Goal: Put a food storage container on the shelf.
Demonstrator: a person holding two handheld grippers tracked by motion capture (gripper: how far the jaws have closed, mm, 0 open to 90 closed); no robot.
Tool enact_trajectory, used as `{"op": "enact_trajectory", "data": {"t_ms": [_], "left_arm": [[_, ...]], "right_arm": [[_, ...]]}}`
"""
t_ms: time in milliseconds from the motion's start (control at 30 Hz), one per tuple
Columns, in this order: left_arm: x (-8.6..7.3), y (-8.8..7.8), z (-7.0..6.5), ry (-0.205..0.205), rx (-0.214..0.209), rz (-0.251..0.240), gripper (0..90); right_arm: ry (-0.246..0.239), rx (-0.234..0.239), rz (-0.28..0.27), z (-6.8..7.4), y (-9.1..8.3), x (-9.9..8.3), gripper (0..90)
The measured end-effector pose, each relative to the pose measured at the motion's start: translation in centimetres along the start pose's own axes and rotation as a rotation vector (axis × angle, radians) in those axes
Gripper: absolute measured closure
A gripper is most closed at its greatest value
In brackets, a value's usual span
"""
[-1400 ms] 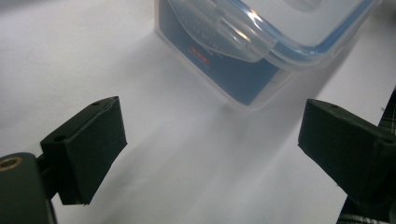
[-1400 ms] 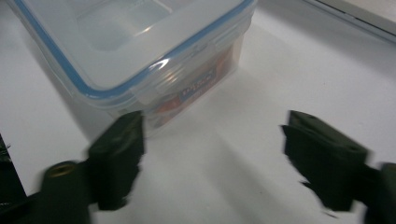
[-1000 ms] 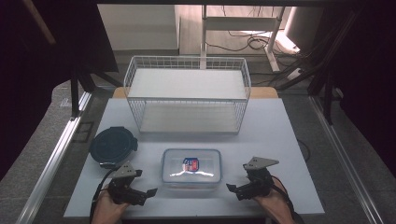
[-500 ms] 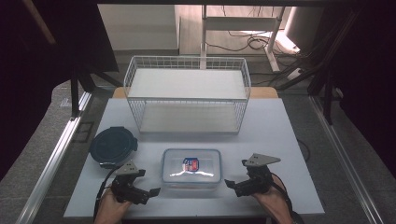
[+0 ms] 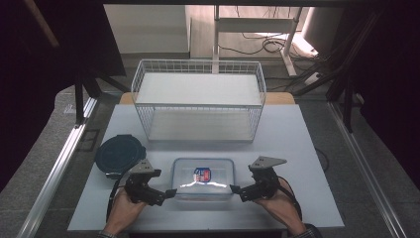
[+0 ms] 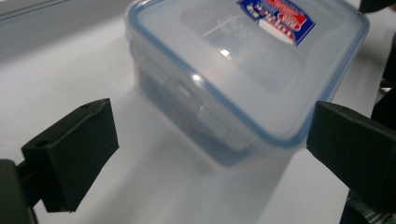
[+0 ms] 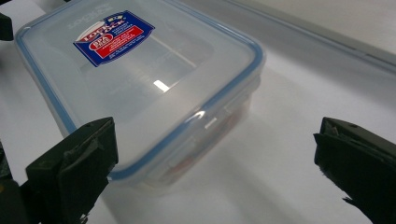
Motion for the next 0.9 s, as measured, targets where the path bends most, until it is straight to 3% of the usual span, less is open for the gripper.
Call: {"op": "enact_trajectory", "data": {"t_ms": [67,133,367,533,667,800,900], "left_arm": [[0.5,0.5,0.3,0.003,0.017,0.010,2.9],[0.8,0.8,0.5,0.006,0.007,0.014,2.9],[2.0,2.8,1.3,-0.029,-0.089,0.023,0.4],[1.4,3.6,1.7,-0.104,-0.195,0.019,0.0],[0.7,3.2,1.5,-0.158,-0.235,0.008,3.2],[0.2,2.1,1.2,-0.205,-0.249,-0.015,16.4],[-0.2,1.3,0.7,-0.215,-0.254,-0.026,25.2]], "right_arm": [[-0.003,0.004,0.012,0.2,0.3,0.1,0.0],[-0.002,0.015,0.028,0.3,0.5,0.3,0.0],[0.047,0.078,0.086,0.6,2.0,1.1,0.6],[0.124,0.163,0.146,0.6,3.1,1.0,0.3],[0.191,0.218,0.187,0.7,3.5,0.4,1.8],[0.190,0.229,0.198,0.6,2.5,0.3,13.4],[0.226,0.251,0.182,0.3,1.6,-0.1,25.5]]}}
Point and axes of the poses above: each handheld gripper's, and its own axes: y roughly forward along the jaws, x roughly out of its top, z roughly to its left, the point moved 4 cm from there along y, roughly forward along the jaws, and after that the axes turned 15 degrees about y, right-handed, at the moved point
